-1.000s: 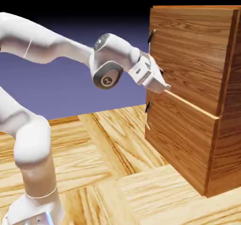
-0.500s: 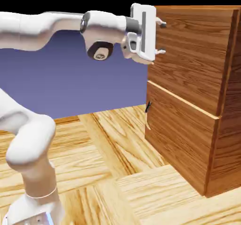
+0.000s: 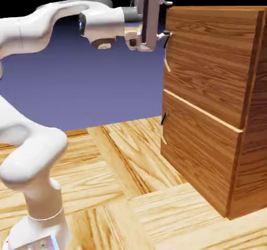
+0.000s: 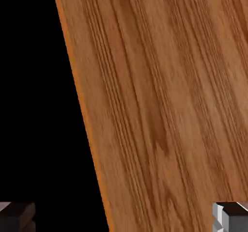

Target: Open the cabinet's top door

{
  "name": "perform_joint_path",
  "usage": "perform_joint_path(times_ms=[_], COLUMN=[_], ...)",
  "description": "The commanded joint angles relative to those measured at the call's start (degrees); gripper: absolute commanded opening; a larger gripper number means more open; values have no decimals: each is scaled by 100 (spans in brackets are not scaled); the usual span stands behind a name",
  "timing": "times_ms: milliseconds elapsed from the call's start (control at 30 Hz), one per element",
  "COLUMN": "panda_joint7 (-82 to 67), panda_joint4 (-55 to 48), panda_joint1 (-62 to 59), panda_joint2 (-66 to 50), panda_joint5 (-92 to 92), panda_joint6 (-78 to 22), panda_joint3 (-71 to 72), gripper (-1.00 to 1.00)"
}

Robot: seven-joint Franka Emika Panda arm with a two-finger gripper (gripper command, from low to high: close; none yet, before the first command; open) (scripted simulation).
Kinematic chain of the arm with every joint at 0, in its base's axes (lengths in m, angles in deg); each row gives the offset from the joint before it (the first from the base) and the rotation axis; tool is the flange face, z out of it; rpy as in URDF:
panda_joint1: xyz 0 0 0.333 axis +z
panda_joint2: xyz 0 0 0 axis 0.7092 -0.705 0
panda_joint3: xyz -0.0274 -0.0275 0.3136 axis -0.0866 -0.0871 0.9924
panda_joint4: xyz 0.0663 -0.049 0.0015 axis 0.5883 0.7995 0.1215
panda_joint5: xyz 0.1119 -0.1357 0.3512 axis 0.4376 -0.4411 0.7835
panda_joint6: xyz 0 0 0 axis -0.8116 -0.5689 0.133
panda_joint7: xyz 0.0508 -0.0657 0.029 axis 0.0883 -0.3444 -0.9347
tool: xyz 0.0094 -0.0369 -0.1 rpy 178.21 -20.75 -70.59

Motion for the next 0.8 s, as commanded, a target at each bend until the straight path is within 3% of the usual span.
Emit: perform_joint_path(times_ms=[0, 767], panda_joint7=[108, 2588], panda_joint4=[-88, -2114], panda_joint1=[-99, -2364], panda_joint2=[37, 897], panda_joint5=[250, 5982], panda_joint6=[25, 603], panda_joint3=[116, 2787], gripper=[0, 0])
